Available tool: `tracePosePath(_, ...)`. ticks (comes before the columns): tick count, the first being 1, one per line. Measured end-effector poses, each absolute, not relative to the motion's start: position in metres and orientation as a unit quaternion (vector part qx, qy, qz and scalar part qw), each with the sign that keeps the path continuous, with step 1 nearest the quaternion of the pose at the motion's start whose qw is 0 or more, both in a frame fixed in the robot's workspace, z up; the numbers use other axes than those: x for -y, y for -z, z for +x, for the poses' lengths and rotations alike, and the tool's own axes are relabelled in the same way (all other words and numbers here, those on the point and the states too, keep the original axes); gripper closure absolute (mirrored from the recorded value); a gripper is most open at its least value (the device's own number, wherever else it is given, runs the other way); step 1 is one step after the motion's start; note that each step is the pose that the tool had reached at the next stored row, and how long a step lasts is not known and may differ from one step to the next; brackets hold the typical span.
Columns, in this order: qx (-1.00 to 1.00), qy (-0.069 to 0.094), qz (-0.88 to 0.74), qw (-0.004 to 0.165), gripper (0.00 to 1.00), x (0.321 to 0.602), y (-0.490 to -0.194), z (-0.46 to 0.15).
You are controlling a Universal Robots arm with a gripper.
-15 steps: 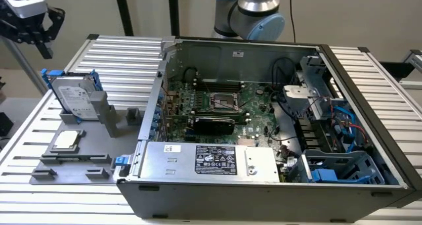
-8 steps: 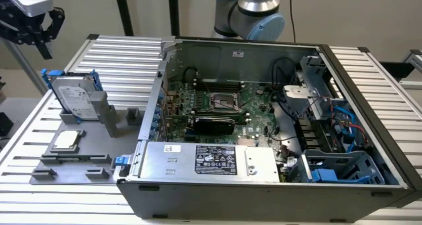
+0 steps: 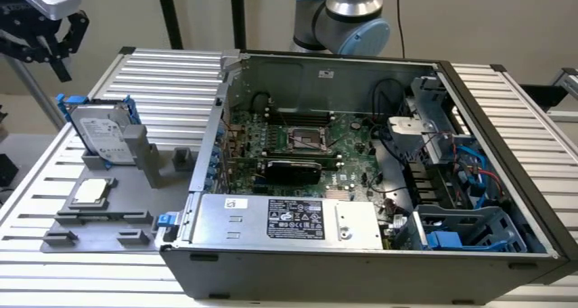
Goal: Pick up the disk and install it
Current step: 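Pick up the disk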
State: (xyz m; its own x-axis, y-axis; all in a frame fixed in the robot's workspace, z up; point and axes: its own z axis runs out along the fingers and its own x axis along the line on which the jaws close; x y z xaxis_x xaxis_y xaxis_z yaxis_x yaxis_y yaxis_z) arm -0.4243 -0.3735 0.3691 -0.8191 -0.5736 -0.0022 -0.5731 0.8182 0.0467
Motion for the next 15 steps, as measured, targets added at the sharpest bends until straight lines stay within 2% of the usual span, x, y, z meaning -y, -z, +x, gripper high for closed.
tracePosePath(15,0.9,0.021,0.436,0.009,1.0,0.3735,-0.3674,-0.4243)
